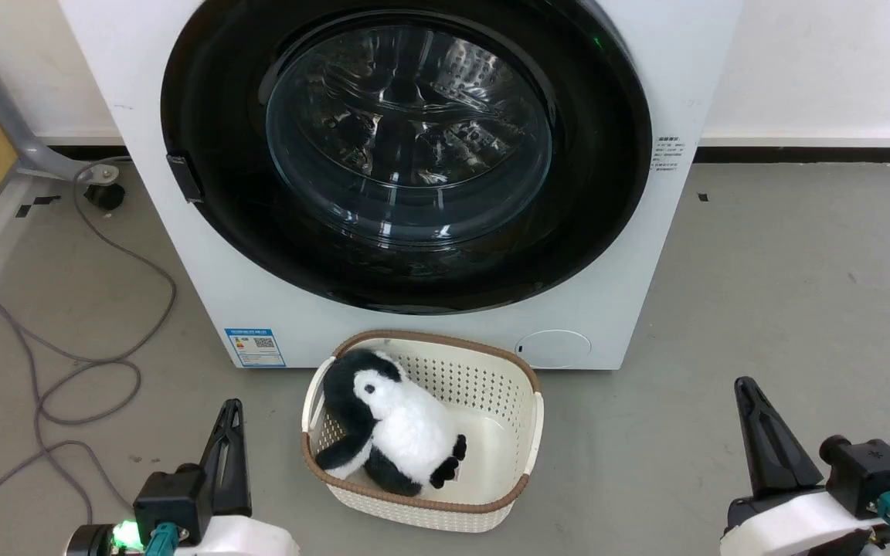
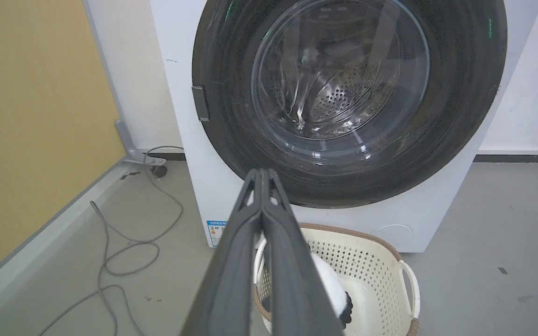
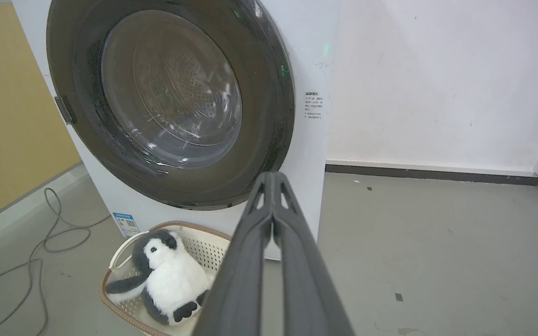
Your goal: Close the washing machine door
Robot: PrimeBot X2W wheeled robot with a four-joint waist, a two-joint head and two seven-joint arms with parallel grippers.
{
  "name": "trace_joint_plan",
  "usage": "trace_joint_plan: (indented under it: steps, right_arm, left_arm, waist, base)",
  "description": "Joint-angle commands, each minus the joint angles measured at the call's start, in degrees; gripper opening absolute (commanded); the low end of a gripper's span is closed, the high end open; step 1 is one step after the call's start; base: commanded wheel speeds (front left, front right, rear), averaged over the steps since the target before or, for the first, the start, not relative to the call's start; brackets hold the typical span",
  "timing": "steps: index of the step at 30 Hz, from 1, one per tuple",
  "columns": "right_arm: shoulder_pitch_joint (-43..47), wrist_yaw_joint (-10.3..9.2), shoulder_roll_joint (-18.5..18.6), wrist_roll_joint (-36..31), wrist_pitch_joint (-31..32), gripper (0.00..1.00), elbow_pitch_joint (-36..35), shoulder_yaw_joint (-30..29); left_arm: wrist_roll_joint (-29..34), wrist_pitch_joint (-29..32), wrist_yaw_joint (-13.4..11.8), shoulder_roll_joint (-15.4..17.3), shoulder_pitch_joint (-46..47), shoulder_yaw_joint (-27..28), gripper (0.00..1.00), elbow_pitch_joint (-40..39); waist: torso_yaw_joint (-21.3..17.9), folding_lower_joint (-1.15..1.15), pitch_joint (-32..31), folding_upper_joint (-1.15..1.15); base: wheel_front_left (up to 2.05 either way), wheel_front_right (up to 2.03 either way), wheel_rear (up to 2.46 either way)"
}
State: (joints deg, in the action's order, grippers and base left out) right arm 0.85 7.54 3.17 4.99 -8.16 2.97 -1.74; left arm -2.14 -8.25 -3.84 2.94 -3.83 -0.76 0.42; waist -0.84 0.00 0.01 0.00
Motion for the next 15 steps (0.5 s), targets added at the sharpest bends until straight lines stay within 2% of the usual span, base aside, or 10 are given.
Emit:
trace_joint_plan:
  steps: [1, 15]
  right_arm:
    - [-0.35, -0.02, -0.13, -0.61, 0.21, 0.00, -0.53, 0.10]
    - [-0.45, -0.03, -0.16, -1.46, 1.74, 0.00, -1.00, 0.41]
  left_arm:
    - [0.37, 0.33, 0.39, -0.01, 0.91, 0.20, 0.00, -0.17]
    - [0.71, 1.86, 1.06, -0.02, 1.47, 0.31, 0.00, -0.21]
  waist:
    - [0.02, 0.00, 0.00, 0.00]
    - [0.17, 0.00, 0.00, 0.00]
  base:
    - [0.00, 0.00, 0.00]
    - [0.00, 0.00, 0.00]
